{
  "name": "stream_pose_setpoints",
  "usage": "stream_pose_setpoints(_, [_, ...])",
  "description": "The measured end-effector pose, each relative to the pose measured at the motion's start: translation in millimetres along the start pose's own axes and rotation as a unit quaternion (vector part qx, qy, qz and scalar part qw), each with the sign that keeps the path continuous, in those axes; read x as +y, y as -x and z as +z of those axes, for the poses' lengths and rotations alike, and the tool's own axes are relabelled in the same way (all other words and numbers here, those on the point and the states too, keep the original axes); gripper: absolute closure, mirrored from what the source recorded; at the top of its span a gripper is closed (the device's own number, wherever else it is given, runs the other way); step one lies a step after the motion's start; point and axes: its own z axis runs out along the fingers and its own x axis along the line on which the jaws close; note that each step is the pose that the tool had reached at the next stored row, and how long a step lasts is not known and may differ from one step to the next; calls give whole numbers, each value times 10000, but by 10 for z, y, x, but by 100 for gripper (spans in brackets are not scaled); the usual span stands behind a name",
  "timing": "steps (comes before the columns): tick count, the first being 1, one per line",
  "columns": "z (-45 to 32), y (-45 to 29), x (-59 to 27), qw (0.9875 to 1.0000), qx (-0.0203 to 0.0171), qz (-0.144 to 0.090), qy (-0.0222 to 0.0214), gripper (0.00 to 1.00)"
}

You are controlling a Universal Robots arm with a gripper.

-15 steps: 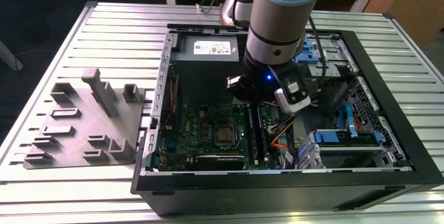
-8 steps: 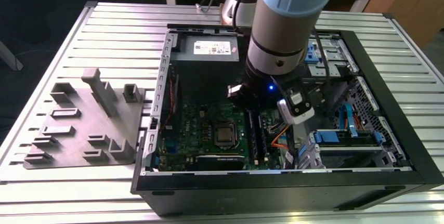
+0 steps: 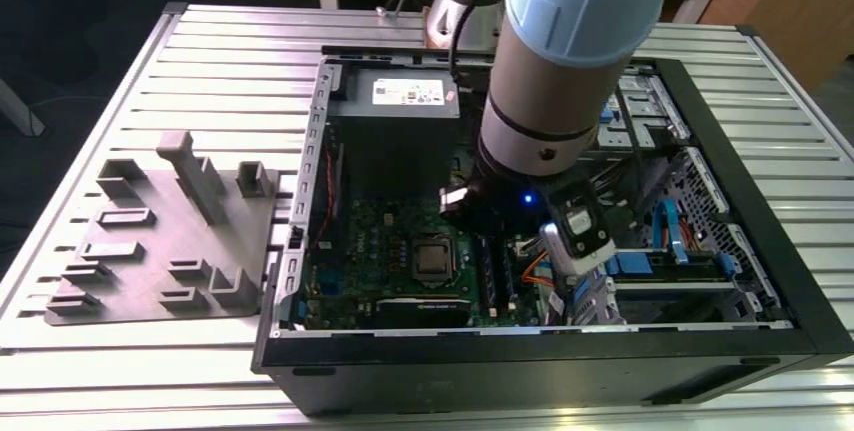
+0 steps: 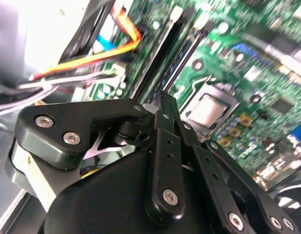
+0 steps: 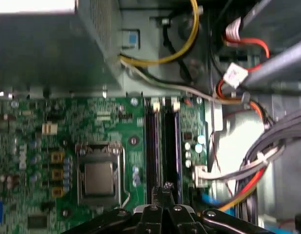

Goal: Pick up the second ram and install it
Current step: 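Press down the second ram until it locks into place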

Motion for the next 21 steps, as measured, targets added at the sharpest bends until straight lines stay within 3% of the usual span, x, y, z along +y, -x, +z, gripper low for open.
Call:
stream_pose_setpoints(7, [-14, 9, -179, 10000, 0, 0, 0, 93])
stream_pose_setpoints(18, [-23, 16, -319, 10000, 0, 1, 0, 93])
stream_pose_setpoints(21, [14, 17, -330, 10000, 0, 1, 1, 93])
